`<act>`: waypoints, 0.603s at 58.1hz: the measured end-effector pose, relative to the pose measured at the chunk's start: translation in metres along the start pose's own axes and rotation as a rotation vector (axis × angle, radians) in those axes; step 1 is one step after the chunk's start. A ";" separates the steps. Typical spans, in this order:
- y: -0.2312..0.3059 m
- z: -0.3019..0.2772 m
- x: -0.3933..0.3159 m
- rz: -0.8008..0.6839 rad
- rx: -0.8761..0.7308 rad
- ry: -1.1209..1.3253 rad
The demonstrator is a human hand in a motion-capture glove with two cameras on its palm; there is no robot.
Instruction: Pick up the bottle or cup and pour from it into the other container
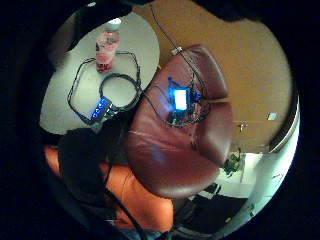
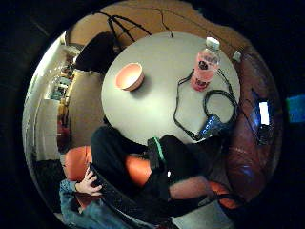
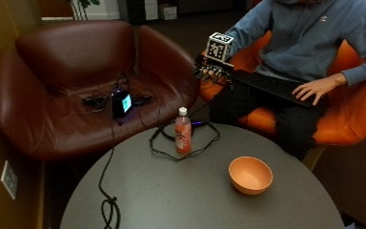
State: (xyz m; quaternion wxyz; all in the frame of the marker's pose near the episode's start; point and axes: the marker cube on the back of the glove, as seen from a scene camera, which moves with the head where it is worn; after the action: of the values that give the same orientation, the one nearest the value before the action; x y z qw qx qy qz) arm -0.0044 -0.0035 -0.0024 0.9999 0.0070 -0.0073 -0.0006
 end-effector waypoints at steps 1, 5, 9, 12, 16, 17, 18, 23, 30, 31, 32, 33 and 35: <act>-0.001 -0.001 -0.001 0.001 0.003 -0.001; -0.002 -0.005 -0.008 0.003 0.020 0.001; -0.003 -0.007 -0.012 0.002 0.044 0.000; -0.002 -0.008 -0.013 0.004 0.064 0.003; -0.004 -0.008 -0.012 0.017 0.085 0.005; -0.006 -0.009 -0.012 0.019 0.090 0.004; -0.008 -0.010 -0.011 0.016 0.098 0.003; -0.019 -0.012 -0.006 -0.054 0.167 0.008; -0.013 -0.014 0.002 0.067 0.090 -0.004; -0.013 -0.014 0.003 0.069 0.087 -0.004; -0.013 -0.014 0.005 0.071 0.083 -0.002; -0.013 -0.014 0.007 0.071 0.078 0.000; -0.013 -0.015 0.011 0.075 0.071 0.003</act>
State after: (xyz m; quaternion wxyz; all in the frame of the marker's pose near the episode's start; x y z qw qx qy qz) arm 0.0073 -0.0161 -0.0171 0.9984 0.0422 -0.0062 0.0370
